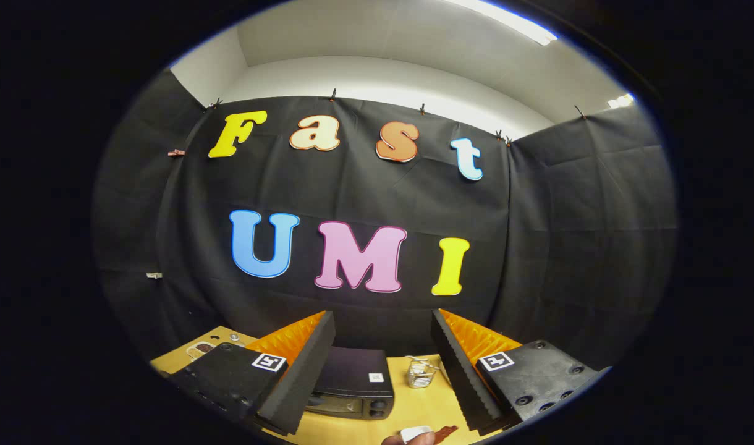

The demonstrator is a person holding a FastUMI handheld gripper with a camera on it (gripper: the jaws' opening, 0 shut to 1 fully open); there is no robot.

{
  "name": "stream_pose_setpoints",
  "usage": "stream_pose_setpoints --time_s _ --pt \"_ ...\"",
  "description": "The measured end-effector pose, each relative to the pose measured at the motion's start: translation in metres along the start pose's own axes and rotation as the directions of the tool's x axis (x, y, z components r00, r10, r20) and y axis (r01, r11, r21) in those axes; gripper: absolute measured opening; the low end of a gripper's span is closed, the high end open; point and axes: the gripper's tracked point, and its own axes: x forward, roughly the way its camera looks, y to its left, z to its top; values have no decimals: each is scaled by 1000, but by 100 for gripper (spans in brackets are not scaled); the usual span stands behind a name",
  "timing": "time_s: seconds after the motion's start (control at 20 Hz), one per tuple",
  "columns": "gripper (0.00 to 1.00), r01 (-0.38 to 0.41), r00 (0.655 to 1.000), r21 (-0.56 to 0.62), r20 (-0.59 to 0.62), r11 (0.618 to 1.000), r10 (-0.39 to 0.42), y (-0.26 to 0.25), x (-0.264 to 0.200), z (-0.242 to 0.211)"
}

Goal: Open the toaster oven, put the food inside, and close the toaster oven door.

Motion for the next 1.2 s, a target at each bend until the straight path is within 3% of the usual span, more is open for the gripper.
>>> stream_pose_setpoints --time_s 0.6,0.9,1.2 --pt "97 -78 997 61 4 995 78 111 34 -107" --pt "97 -82 989 54 -121 995 88 133 49 -190" --pt "97 -66 958 90 -272 994 89 134 59 -251"
